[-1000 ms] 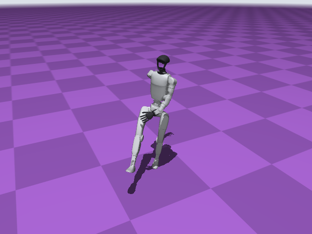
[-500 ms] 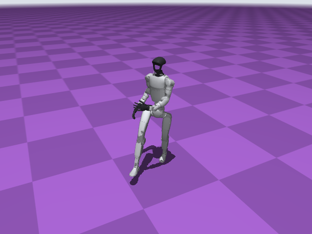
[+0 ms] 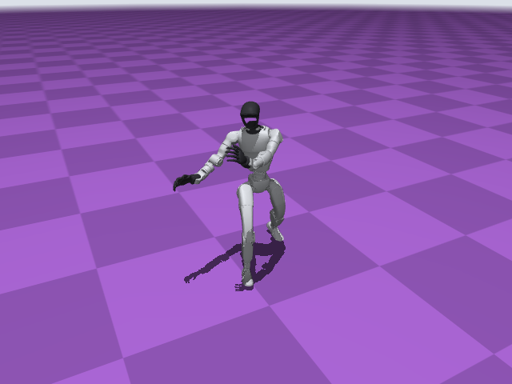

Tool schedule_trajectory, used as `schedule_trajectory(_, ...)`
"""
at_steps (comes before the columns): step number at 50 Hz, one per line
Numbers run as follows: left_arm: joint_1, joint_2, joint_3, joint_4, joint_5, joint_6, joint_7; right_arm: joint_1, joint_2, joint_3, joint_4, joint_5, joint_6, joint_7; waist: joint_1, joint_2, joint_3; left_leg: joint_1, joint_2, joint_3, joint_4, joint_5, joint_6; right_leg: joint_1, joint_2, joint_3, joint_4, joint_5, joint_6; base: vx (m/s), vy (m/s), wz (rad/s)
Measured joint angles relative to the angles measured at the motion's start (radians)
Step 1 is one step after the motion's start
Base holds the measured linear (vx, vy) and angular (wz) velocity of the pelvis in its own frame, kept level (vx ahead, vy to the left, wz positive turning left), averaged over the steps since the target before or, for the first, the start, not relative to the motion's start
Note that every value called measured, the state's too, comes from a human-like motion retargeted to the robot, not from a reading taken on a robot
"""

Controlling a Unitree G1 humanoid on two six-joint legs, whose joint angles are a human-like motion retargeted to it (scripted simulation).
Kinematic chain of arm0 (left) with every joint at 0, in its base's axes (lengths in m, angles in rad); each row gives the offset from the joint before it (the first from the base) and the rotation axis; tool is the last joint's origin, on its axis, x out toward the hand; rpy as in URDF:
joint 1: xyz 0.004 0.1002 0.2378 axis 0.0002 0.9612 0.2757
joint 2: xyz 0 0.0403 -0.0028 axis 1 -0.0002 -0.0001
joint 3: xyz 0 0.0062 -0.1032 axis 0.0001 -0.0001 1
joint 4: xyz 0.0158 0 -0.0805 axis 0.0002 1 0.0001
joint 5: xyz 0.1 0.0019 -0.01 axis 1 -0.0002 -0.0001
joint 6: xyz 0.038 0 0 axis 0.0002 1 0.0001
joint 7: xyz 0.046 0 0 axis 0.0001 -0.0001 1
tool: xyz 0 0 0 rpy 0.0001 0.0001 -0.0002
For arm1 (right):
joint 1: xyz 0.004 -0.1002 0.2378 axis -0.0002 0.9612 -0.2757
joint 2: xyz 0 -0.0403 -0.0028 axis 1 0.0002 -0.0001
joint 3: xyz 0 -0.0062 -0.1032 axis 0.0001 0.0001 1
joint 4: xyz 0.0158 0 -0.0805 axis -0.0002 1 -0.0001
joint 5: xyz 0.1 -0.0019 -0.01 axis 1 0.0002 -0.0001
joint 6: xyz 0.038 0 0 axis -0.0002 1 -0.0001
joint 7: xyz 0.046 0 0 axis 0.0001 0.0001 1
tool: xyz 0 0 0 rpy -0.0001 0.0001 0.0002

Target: Kungfu

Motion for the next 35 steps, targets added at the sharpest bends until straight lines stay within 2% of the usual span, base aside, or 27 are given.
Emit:
schedule_trajectory(2,0.010,-0.015,-0.029,0.023,0.054,-0.020,0.086,-0.002,-0.053,-0.002,-0.006,0.081,-0.065,-0.005,-0.030,0.000,0.021,-0.022,0.059,0.150,-0.043,0.051,-0.020,0.026,-0.053,-0.041,-0.006,-0.019,0.021,-0.16,-0.18,2.21)
schedule_trajectory(3,0.019,-0.023,-0.037,0.037,0.062,-0.014,0.082,-0.003,-0.079,0.001,-0.013,0.105,-0.087,-0.014,-0.048,0.001,0.030,-0.028,0.083,0.233,-0.065,0.069,-0.026,0.039,-0.076,-0.060,-0.009,-0.027,0.032,-0.08,-0.15,2.13)
schedule_trajectory(5,0.033,-0.038,-0.038,0.066,0.054,-0.003,0.021,-0.004,-0.129,0.007,-0.035,0.122,-0.113,-0.025,-0.085,0.002,0.046,-0.033,0.121,0.417,-0.108,0.095,-0.033,0.059,-0.114,-0.087,-0.013,-0.051,0.052,-0.12,-0.06,1.99)
schedule_trajectory(8,0.030,-0.034,-0.034,0.101,-0.024,0.032,-0.115,0.005,-0.207,0.010,-0.092,0.121,-0.102,-0.021,-0.116,0.006,0.064,-0.027,0.134,0.674,-0.187,0.125,-0.033,0.081,-0.187,-0.136,-0.008,-0.077,0.068,-0.11,-0.05,1.80)
schedule_trajectory(9,0.023,-0.026,-0.032,0.109,-0.054,0.050,-0.152,0.012,-0.234,0.008,-0.120,0.132,-0.090,-0.010,-0.123,0.008,0.070,-0.034,0.128,0.715,-0.217,0.136,-0.033,0.083,-0.210,-0.150,0.000,-0.083,0.069,-0.17,-0.02,1.78)
schedule_trajectory(10,0.015,-0.016,-0.030,0.114,-0.085,0.070,-0.186,0.021,-0.260,0.005,-0.151,0.148,-0.076,0.004,-0.131,0.010,0.077,-0.045,0.118,0.739,-0.247,0.149,-0.033,0.084,-0.234,-0.162,0.009,-0.090,0.070,-0.27,0.07,1.89)
schedule_trajectory(12,0.005,0.004,-0.031,0.114,-0.109,0.085,-0.212,0.044,-0.304,-0.004,-0.215,0.216,-0.046,0.032,-0.148,0.024,0.073,-0.129,0.074,0.674,-0.296,0.192,-0.033,0.056,-0.299,-0.181,0.025,-0.088,0.071,-0.30,0.15,2.27)
schedule_trajectory(13,0.003,0.008,-0.033,0.119,-0.107,0.086,-0.216,0.062,-0.323,-0.009,-0.247,0.260,-0.026,0.047,-0.167,0.043,0.052,-0.195,0.038,0.612,-0.333,0.226,-0.033,0.023,-0.344,-0.192,0.037,-0.088,0.071,-0.27,0.20,2.53)
schedule_trajectory(17,0.058,0.044,-0.014,0.128,-0.003,0.094,-0.229,0.177,-0.309,-0.066,-0.399,0.399,0.049,0.089,-0.162,0.053,0.050,-0.314,-0.034,0.482,-0.366,0.266,-0.033,-0.011,-0.433,-0.194,0.063,-0.076,0.101,-0.24,0.22,1.69)
schedule_trajectory(20,0.180,0.061,-0.011,0.151,0.130,0.173,-0.278,0.282,-0.230,-0.090,-0.451,0.418,0.064,0.090,-0.138,0.057,0.057,-0.335,-0.048,0.421,-0.385,0.273,-0.033,0.029,-0.466,-0.222,0.091,-0.092,0.122,-0.10,0.09,1.10)
schedule_trajectory(23,0.406,0.107,-0.047,0.121,0.192,0.261,-0.393,0.410,-0.079,-0.052,-0.450,0.454,0.097,0.118,-0.076,0.048,0.036,-0.328,-0.058,0.410,-0.405,0.285,-0.033,0.057,-0.471,-0.226,0.102,-0.102,0.133,0.00,0.03,0.58)
schedule_trajectory(25,0.640,0.140,-0.062,0.046,0.152,0.268,-0.439,0.521,0.065,0.003,-0.465,0.538,0.160,0.222,-0.016,0.037,0.012,-0.331,-0.058,0.411,-0.411,0.297,-0.033,0.059,-0.462,-0.217,0.103,-0.104,0.142,-0.01,-0.05,0.22)
schedule_trajectory(27,0.904,0.094,0.029,-0.008,0.107,0.239,-0.518,0.680,0.213,0.061,-0.547,0.677,0.211,0.491,0.053,0.023,0.001,-0.336,-0.048,0.415,-0.412,0.301,-0.033,0.078,-0.453,-0.220,0.109,-0.114,0.155,0.08,-0.11,0.40)
schedule_trajectory(30,1.279,0.049,0.039,-0.123,-0.237,0.275,-0.685,0.974,0.422,0.166,-0.785,0.897,0.242,0.896,0.143,0.024,0.003,-0.358,-0.043,0.396,-0.408,0.293,-0.033,0.137,-0.467,-0.260,0.114,-0.122,0.176,0.09,0.02,0.92)
schedule_trajectory(33,1.581,0.008,0.058,-0.303,-0.591,0.212,-0.688,1.153,0.615,0.212,-0.915,1.054,0.263,1.046,0.209,0.017,0.008,-0.392,-0.068,0.356,-0.407,0.293,-0.033,0.192,-0.500,-0.277,0.108,-0.101,0.218,0.03,0.15,1.06)
schedule_trajectory(35,1.719,0.066,0.072,-0.392,-0.713,0.178,-0.648,1.229,0.672,0.237,-0.932,1.218,0.298,1.050,0.277,0.019,0.028,-0.392,-0.034,0.364,-0.400,0.295,-0.033,0.247,-0.442,-0.287,0.069,-0.067,0.226,0.07,0.10,0.26)
